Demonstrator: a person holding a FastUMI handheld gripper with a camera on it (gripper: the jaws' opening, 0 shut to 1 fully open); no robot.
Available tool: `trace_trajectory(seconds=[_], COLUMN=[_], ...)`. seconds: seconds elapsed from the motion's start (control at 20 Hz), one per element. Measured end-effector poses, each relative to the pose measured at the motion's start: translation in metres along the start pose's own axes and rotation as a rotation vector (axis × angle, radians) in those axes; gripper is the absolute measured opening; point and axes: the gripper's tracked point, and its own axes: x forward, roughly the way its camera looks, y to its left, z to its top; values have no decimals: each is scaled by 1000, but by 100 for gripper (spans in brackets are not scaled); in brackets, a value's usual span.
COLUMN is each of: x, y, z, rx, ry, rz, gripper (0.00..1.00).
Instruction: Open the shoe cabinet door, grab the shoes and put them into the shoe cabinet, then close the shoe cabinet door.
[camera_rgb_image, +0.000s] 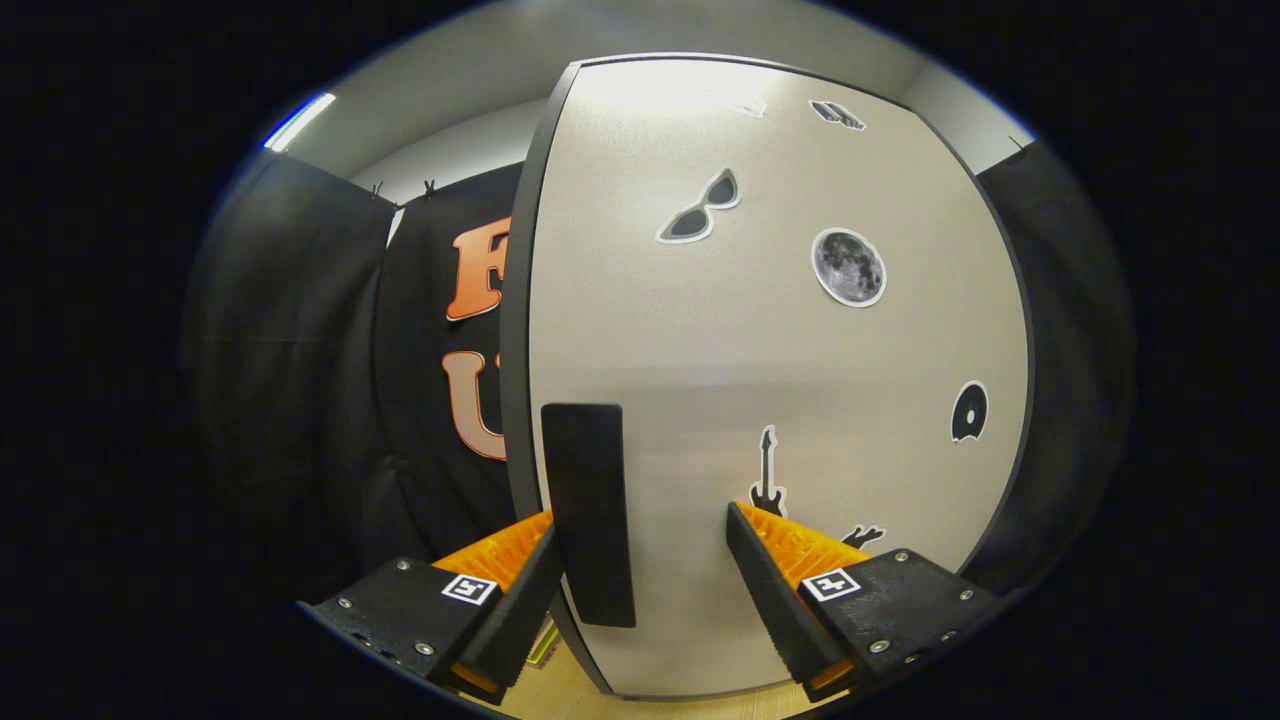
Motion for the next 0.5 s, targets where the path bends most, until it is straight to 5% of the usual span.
trace_trajectory(seconds=[0.5], x=[-48], y=[-3], z=[24], rx=[83], ry=[-70], rz=[8], gripper=[95])
